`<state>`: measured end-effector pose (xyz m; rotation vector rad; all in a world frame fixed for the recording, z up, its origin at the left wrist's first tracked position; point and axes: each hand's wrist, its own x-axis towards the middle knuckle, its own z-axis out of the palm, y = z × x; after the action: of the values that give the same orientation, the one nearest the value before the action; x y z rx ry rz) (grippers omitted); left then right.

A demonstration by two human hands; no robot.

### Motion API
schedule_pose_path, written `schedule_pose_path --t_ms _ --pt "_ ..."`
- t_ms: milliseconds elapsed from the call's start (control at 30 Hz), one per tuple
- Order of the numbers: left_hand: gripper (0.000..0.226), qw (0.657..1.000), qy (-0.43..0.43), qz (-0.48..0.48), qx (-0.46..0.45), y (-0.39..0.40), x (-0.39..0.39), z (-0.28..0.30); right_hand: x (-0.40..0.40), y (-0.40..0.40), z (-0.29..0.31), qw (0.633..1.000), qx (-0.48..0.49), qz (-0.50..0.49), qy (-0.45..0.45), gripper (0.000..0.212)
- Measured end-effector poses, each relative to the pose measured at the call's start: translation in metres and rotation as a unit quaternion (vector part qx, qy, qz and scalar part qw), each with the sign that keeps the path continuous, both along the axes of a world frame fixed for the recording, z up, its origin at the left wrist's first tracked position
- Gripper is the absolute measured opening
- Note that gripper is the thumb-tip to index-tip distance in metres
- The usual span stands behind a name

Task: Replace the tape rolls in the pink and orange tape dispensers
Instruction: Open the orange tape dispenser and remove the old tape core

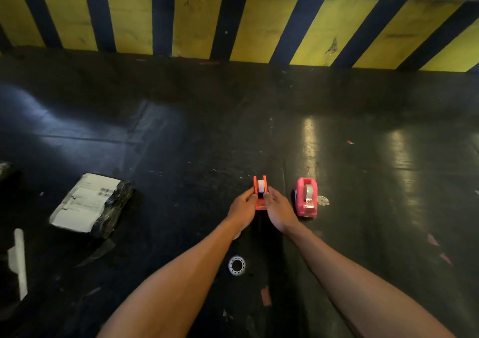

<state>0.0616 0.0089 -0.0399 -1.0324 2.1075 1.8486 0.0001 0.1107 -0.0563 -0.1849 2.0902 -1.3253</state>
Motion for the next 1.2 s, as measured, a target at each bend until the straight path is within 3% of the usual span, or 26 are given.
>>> schedule_pose_path --t_ms 133,267,533,667,833,900,1000,1100,1200 --pt "0.027 0.995 0.011 0.063 0.073 0.005 0.008 0.006 0.01 0.007 0.001 0.992 -0.061 -0.088 -0.067 0.025" --pt "0.017 0.99 0.019 0.107 0.092 0.006 0.024 0.002 0.026 0.024 -0.002 0.978 -0.11 -0.137 -0.115 0.01" --pt "0.025 0.979 0.019 0.104 0.174 0.008 0.056 0.004 0.049 0.054 0.004 0.966 -0.179 -0.087 -0.167 0.023" --pt "0.025 0.954 0.021 0.159 0.254 0.017 0.068 0.018 0.055 0.056 0.015 0.949 -0.217 -0.094 -0.208 0.025" --pt "0.023 0.942 0.022 0.21 0.259 0.023 0.073 0.022 0.058 0.053 0.014 0.944 -0.211 -0.114 -0.228 0.03" --pt "0.021 0.953 0.03 0.222 0.205 0.016 0.075 0.02 0.058 0.056 0.012 0.944 -0.2 -0.135 -0.224 0.03" --pt "0.018 0.987 0.014 0.146 -0.065 -0.007 0.083 0.004 0.057 0.065 0.01 0.949 -0.187 -0.142 -0.21 0.032" --pt "0.025 0.957 -0.063 0.024 -0.283 -0.026 0.098 -0.009 0.057 0.071 0.008 0.948 -0.19 -0.13 -0.217 0.032" --pt "0.038 0.933 -0.108 -0.038 -0.342 -0.034 0.109 -0.016 0.06 0.072 0.011 0.948 -0.192 -0.122 -0.224 0.032"
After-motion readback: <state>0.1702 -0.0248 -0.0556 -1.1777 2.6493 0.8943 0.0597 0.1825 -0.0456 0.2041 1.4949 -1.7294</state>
